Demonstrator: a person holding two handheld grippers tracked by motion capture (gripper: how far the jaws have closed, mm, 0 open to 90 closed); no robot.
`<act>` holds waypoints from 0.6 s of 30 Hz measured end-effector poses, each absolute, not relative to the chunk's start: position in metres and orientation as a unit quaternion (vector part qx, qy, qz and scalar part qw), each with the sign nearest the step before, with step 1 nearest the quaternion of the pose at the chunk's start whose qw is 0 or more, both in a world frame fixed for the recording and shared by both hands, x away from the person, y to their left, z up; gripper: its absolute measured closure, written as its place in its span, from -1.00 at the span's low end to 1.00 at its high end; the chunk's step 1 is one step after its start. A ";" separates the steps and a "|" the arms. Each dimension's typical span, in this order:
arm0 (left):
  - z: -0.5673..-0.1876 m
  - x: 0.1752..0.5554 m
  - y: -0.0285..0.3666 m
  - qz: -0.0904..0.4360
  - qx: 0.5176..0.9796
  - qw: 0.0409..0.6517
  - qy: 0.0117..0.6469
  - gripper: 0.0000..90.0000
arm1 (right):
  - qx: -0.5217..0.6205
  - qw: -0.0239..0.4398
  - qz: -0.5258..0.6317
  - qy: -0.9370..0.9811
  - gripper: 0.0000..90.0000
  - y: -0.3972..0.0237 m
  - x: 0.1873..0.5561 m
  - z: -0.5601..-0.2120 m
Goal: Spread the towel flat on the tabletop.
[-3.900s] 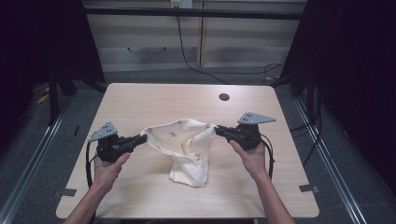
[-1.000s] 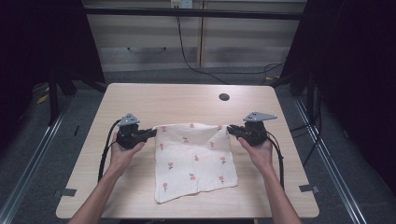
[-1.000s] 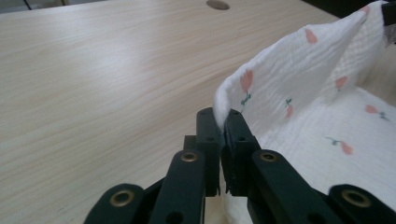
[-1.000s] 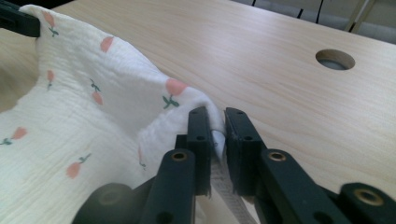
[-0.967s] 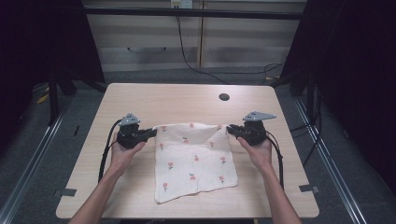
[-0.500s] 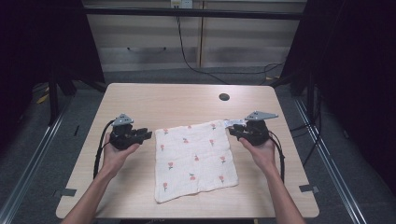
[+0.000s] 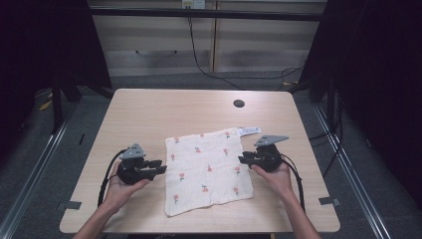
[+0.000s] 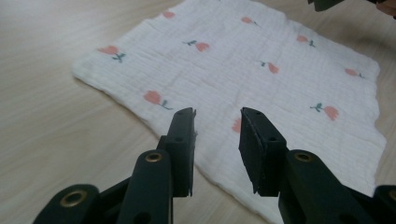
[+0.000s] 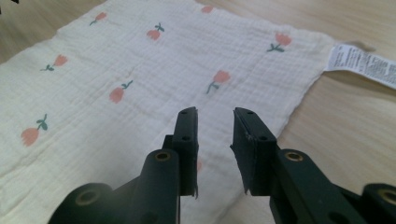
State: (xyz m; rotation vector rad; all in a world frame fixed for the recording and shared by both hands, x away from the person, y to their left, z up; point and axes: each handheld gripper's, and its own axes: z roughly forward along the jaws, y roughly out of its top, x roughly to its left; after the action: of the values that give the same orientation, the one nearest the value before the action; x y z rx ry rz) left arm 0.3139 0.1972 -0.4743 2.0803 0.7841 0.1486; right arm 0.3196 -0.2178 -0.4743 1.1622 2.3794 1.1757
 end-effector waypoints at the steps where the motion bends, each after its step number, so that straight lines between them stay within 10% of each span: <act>1: -0.478 0.314 0.192 0.059 0.843 0.435 0.311 0.46 | 0.398 0.118 0.400 0.817 0.58 -0.217 0.320 -0.477; 18: -0.503 0.311 0.167 0.066 0.871 0.399 0.280 0.37 | 0.392 0.138 0.342 0.843 0.51 -0.204 0.317 -0.500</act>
State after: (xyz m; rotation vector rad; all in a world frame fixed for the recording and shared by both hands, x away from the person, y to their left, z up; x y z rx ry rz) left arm 0.3109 0.1673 -0.5028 2.2039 0.7081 0.1660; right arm 0.3173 -0.2044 -0.5001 1.1338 2.4390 0.9881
